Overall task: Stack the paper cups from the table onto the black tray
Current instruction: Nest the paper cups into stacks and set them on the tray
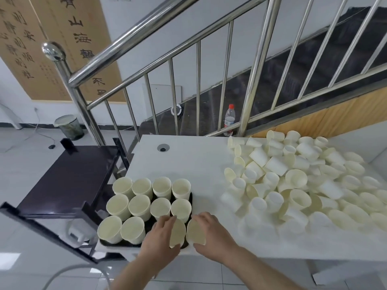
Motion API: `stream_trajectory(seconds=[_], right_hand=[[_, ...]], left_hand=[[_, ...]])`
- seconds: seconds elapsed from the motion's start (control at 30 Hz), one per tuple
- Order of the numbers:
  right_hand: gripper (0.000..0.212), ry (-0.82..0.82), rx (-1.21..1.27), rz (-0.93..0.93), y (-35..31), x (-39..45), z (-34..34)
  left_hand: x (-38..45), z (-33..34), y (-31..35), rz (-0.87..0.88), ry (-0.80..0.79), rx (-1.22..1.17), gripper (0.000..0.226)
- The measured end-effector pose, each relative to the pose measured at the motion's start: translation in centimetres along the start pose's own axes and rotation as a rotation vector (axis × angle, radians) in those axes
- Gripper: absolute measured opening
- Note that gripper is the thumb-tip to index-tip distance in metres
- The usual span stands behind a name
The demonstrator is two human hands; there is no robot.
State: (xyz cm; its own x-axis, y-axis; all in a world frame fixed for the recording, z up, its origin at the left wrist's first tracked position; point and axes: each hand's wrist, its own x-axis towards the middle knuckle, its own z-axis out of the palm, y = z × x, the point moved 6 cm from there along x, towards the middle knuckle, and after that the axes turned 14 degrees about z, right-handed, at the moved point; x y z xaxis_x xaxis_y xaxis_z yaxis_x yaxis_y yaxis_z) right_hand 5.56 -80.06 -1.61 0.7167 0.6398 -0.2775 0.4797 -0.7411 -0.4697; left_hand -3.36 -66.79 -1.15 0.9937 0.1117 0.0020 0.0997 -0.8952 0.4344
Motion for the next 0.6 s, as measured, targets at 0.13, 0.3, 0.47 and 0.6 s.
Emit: stream_trajectory(seconds=[0.13,0.3,0.47,0.6], right_hand=[[0.074,-0.029,-0.033,0.015,-1.5,0.8,1.8],[0.072,-0.036,-0.042,0.034,-2.8,2.2,3.2],[0.076,-0.036,-0.063,0.074,-3.3,3.6,4.1],[0.082,-0.033,-0.082,0.091,-3.0,3.9,4.9]], left_hand=[[-0.8,0.0,-2.8,-0.024,-0.043,0.083,0.077],[-0.5,0.1,-5.5,-0.003,-0.042,0.175,0.087],[-0.5,0.2,-6.4,0.079,0.019,0.250,0.099],[-0.3,0.7,-7.0,0.102,0.005,0.263,0.098]])
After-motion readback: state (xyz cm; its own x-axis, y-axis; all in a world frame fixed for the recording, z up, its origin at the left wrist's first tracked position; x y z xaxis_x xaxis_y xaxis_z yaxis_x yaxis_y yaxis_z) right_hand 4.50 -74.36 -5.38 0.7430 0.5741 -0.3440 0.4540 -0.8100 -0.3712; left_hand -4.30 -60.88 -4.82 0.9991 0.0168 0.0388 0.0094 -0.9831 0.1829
